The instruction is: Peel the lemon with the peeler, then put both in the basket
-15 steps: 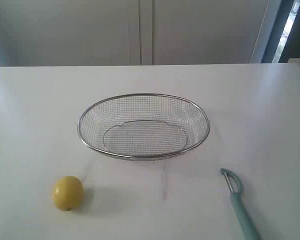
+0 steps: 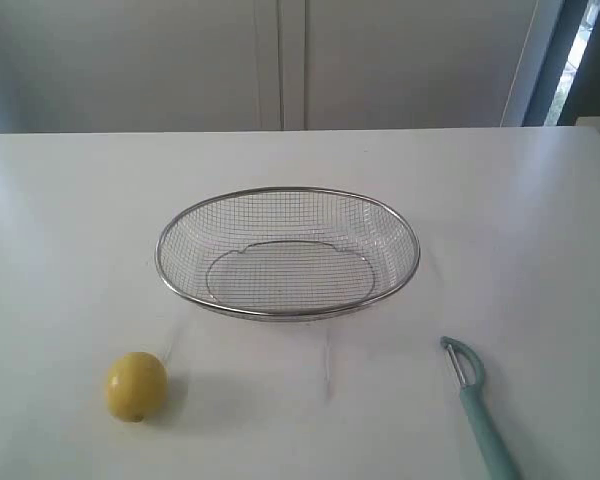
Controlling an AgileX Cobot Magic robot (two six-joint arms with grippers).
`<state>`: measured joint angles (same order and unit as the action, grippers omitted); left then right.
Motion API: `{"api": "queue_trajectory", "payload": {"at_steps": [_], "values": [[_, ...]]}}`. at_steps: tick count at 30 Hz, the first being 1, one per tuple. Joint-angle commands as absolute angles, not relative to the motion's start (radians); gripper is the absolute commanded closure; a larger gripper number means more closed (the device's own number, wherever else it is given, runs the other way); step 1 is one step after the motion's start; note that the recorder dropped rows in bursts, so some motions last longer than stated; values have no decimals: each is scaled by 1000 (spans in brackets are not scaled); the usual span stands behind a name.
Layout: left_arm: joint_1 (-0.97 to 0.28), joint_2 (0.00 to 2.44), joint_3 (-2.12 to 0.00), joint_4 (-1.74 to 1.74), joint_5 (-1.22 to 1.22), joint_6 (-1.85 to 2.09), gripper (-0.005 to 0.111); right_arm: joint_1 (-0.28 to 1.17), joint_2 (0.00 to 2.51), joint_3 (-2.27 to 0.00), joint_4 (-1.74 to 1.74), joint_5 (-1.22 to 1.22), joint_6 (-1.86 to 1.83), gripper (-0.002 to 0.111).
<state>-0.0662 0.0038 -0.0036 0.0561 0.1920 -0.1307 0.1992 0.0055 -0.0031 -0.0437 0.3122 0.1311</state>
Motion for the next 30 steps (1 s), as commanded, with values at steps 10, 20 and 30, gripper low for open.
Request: {"api": "queue_trajectory", "payload": {"at_steps": [10,20,30], "values": [[-61,0,0,61,188,-132,107,198,0,0,-49,298,136,108],[-61,0,0,61,188,-132,107,198,0,0,-49,298,136,108],[-61,0,0,61,188,-132,107,198,0,0,-49,99,136,108]]}}
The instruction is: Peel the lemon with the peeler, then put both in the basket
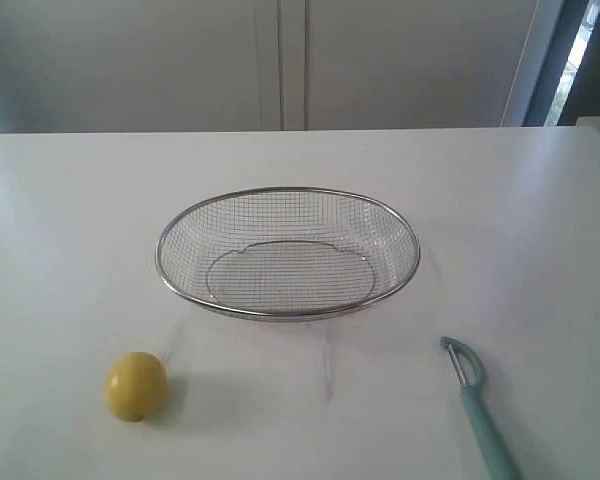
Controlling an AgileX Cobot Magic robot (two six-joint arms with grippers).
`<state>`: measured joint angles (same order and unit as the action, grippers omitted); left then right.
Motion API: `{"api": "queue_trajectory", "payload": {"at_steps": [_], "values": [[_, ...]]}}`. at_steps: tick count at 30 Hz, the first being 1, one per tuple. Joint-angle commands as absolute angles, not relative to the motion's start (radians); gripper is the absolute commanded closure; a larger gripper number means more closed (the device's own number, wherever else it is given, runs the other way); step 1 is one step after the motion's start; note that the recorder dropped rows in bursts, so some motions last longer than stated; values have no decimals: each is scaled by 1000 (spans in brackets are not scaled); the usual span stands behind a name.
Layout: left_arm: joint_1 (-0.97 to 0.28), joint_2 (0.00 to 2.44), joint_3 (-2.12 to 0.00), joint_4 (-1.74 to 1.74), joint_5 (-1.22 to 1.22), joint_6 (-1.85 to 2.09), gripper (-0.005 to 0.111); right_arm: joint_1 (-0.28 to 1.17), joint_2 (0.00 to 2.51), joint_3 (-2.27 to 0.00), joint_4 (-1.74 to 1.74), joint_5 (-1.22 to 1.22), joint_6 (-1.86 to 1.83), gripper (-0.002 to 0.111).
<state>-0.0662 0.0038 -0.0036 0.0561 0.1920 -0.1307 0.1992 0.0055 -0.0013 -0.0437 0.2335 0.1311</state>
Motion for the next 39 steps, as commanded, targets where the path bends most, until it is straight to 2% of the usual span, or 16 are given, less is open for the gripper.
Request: {"api": "queue_trajectory", "payload": {"at_steps": [1,7,23,33,36,39], "values": [[-61,0,0,61,188,-132,107,198,0,0,-49,60,136,108],[-61,0,0,61,188,-132,107,198,0,0,-49,-61,136,108],[-61,0,0,61,188,-132,107,198,0,0,-49,-99,136,108],[-61,0,0,61,188,-132,107,198,0,0,-49,-384,119,108],[-61,0,0,61,188,-132,107,198,0,-16,144,-575,-113,108],[-61,0,0,61,188,-132,107,198,0,-103,396,-637,-329,108]]}}
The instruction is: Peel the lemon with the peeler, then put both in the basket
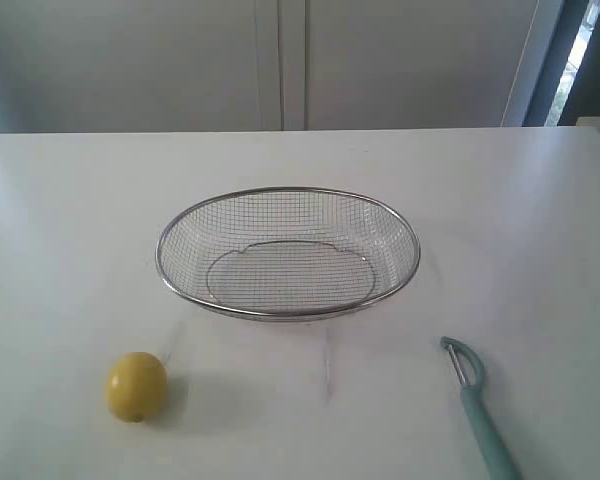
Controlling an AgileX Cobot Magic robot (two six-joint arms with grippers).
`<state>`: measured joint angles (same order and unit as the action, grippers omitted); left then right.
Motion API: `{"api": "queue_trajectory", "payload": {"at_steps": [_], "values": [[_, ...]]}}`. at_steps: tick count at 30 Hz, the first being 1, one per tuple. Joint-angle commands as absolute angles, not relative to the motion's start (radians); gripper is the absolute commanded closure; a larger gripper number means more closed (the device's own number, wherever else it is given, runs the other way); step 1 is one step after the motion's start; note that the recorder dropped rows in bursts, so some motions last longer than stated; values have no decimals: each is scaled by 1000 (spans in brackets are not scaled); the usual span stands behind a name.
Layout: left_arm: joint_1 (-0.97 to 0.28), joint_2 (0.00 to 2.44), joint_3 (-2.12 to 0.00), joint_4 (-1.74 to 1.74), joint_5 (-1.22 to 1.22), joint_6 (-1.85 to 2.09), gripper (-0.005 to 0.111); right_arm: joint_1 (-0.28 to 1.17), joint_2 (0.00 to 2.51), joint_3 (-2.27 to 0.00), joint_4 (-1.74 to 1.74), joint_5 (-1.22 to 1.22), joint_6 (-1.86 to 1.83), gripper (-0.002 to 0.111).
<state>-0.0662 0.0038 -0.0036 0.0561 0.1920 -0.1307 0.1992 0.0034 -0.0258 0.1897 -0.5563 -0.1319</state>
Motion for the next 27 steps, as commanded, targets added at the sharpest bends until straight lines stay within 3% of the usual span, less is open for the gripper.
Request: {"api": "queue_trajectory", "payload": {"at_steps": [1,5,11,27], "values": [[-61,0,0,61,188,-132,107,198,0,-119,398,-637,-362,108],[-61,0,0,61,188,-132,107,198,55,-206,400,-565,-504,108],[-61,0,0,61,188,-132,107,198,267,-320,575,-212,-780,108],[-61,0,0,61,188,-132,107,198,857,-498,672,267,-586,108]]}}
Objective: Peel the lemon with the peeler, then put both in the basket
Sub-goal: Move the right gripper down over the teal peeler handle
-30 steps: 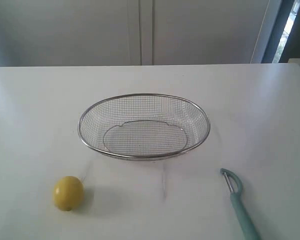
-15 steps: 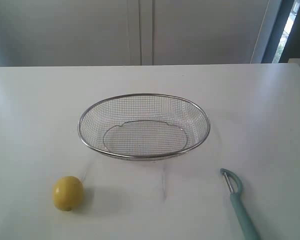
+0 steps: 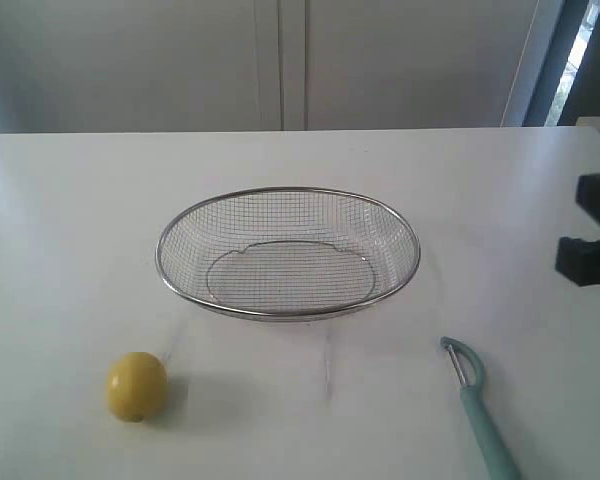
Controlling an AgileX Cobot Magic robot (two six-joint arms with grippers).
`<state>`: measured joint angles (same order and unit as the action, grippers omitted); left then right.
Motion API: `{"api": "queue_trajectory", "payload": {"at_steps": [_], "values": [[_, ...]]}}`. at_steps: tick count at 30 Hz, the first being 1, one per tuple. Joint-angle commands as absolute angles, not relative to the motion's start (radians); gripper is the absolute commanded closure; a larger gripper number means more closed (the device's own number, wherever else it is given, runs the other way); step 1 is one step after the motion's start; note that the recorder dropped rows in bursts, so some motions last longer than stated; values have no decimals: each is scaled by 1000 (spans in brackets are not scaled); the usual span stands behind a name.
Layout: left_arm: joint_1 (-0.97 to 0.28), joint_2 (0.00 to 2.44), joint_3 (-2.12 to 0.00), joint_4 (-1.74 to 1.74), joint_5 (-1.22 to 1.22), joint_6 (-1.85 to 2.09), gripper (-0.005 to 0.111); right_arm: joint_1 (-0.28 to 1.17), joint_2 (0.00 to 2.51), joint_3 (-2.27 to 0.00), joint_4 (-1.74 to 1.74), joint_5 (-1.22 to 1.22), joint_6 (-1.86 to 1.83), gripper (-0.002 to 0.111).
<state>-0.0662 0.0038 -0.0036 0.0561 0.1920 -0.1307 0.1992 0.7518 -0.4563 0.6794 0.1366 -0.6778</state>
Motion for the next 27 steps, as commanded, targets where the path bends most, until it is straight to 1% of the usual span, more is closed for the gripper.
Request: {"api": "queue_trajectory", "payload": {"at_steps": [1,5,10,12,14,16,21,27], "values": [[-61,0,0,61,188,-132,107,198,888,-512,659,312,-551,108],[-61,0,0,61,188,-132,107,198,985,-563,515,500,-362,108],[-61,0,0,61,188,-132,107,198,1086,-642,210,794,-92,108],[-61,0,0,61,188,-132,107,198,1110,-665,110,897,-28,108],[-61,0,0,61,188,-132,107,198,1119,-677,46,948,-13,108],[-61,0,0,61,188,-132,107,198,1119,-686,18,947,-15,108],[-61,0,0,61,188,-132,107,200,1119,-689,44,856,-25,108],[-61,0,0,61,188,-132,107,228,1119,-687,143,881,-123,108]]}}
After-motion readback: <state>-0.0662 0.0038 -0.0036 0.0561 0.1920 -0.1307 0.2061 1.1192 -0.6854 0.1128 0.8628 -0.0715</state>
